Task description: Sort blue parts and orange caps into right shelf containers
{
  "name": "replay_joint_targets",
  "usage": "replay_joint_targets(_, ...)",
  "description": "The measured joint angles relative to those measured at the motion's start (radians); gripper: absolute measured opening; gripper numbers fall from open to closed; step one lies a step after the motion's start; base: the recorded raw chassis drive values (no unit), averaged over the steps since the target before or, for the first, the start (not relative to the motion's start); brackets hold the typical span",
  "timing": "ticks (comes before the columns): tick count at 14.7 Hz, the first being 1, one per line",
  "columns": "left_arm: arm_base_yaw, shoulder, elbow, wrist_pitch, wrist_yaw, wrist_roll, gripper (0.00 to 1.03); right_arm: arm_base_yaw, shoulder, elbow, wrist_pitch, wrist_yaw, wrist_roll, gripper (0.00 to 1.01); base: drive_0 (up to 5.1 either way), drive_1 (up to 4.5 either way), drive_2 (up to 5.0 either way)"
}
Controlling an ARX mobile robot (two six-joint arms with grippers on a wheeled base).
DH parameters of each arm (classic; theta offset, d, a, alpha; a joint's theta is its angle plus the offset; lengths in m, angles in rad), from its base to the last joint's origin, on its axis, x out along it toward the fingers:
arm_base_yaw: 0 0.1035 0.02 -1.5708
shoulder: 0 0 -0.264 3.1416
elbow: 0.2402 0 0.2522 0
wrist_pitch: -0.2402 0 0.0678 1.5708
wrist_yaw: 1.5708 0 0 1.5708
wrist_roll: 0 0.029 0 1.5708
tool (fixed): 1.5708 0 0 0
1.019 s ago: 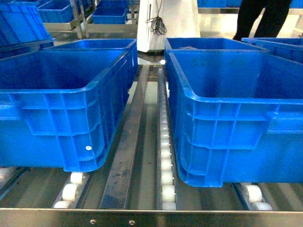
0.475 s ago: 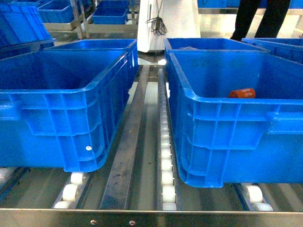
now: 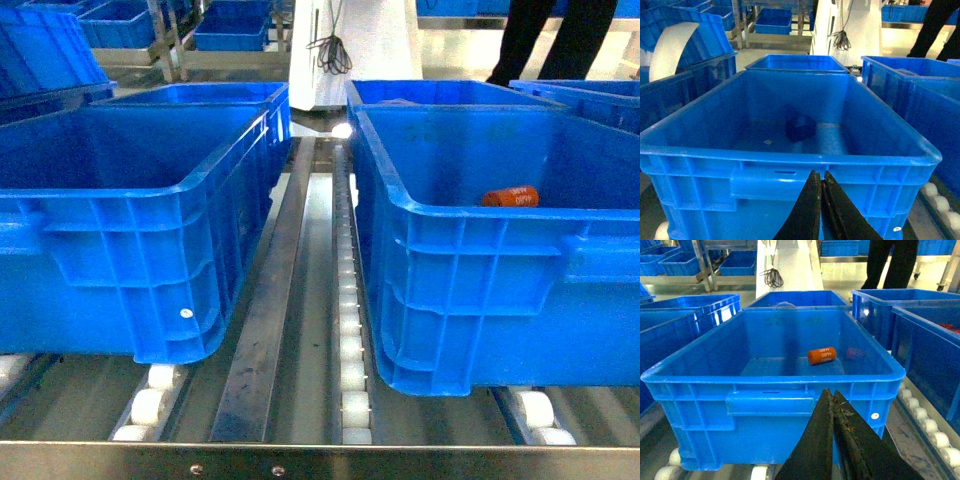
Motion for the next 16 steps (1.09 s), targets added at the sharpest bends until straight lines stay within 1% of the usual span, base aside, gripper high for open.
replay_joint_targets(2, 0.0, -0.099, -0.042, -0.024, 0.0, 0.0, 0.02, 0.0, -0.057, -0.024, -0.038, 0.0, 0.0, 0.02, 0.0, 0.0, 0.0)
replay_joint_targets(5, 0.0, -0.219, -0.104, -0.098, 0.0, 0.0, 0.02, 0.0, -0.145, -0.045, -0.099, 0.0, 0.0, 0.02, 0.0, 0.0, 0.0)
replay_joint_targets(6, 0.0, -0.265, -0.117, -0.125, 0.0, 0.0, 0.02, 0.0, -0.165, -0.07, -0.071, 0.0, 0.0, 0.02, 0.0, 0.0, 0.0)
replay_joint_targets(7, 0.0, -0.32, -0.135, -0.166, 0.0, 0.0, 0.02, 0.0, -0.188, -0.076, -0.109, 0.001, 0.002, 0.02, 0.0, 0.0, 0.0)
replay_joint_targets(8, 0.0, -0.321, -0.169, -0.106, 0.0, 0.0, 0.02, 0.0, -0.222, -0.076, -0.133, 0.0, 0.003, 0.02, 0.0, 0.0, 0.0)
replay_joint_targets(12, 0.0, -0.512, -0.177, -0.292, 0.0, 0.0, 0.02, 0.0, -0.319, -0.076, -0.227, 0.0, 0.003, 0.02, 0.0, 0.0, 0.0)
replay_joint_targets(14, 0.0, -0.538, -0.177, -0.323, 0.0, 0.0, 0.02, 0.0, -0.33, -0.076, -0.241, 0.0, 0.003, 0.02, 0.0, 0.0, 0.0)
replay_joint_targets(16, 0.0, -0.603, -0.177, -0.385, 0.0, 0.0, 0.02, 0.0, -0.357, -0.076, -0.267, 0.0, 0.003, 0.02, 0.0, 0.0, 0.0)
